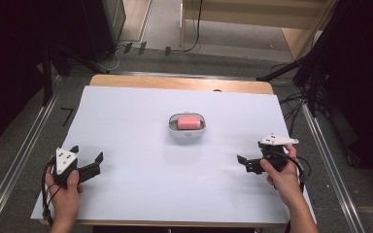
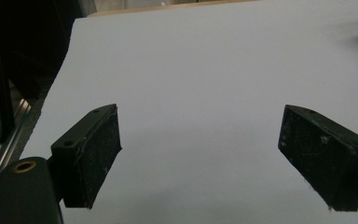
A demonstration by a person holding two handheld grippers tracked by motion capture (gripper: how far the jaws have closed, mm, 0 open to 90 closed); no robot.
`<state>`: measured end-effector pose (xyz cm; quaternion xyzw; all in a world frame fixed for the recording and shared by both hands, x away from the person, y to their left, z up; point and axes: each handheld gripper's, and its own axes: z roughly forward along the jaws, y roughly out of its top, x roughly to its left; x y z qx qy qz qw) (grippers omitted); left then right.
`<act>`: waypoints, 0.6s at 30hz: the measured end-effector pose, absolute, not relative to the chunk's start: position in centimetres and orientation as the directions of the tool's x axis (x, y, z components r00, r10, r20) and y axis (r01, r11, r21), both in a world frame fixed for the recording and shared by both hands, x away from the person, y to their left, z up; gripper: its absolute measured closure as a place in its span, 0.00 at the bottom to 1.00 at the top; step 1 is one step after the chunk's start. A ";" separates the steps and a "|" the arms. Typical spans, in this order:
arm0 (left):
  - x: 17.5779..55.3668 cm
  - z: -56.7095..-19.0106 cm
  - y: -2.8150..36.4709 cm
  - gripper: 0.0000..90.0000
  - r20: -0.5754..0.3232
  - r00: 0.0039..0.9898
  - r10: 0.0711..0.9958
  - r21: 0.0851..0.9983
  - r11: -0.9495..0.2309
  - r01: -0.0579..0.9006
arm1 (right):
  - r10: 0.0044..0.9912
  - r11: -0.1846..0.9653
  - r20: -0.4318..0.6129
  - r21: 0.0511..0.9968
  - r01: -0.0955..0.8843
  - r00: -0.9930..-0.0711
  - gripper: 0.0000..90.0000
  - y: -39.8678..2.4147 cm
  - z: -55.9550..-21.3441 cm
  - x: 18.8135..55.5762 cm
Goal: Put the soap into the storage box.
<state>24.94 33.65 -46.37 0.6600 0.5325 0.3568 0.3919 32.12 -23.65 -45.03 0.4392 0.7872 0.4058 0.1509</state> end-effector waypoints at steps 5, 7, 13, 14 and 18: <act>24.9 -46.4 33.6 0.15 0.058 0.177 0.983 0.896 -0.129 0.424 | 0.822 0.264 0.126 0.779 0.568 -0.555 0.00 -24.7 -45.7 31.3; 24.9 -46.4 33.6 0.15 0.058 0.177 0.982 0.897 -0.129 0.424 | 0.826 0.257 0.128 0.781 0.570 -0.548 0.00 -25.1 -46.1 30.9; 25.0 -46.4 33.6 0.15 0.063 0.174 0.983 0.895 -0.133 0.427 | 0.846 0.234 0.129 0.781 0.578 -0.517 0.00 -26.7 -47.2 30.0; 25.0 -46.4 33.6 0.15 0.063 0.172 0.983 0.894 -0.132 0.427 | 0.848 0.229 0.132 0.782 0.580 -0.513 0.00 -26.9 -47.3 29.9; 25.0 -46.4 33.6 0.15 0.064 0.169 0.984 0.894 -0.132 0.427 | 0.856 0.219 0.132 0.782 0.583 -0.499 0.00 -27.7 -47.5 29.4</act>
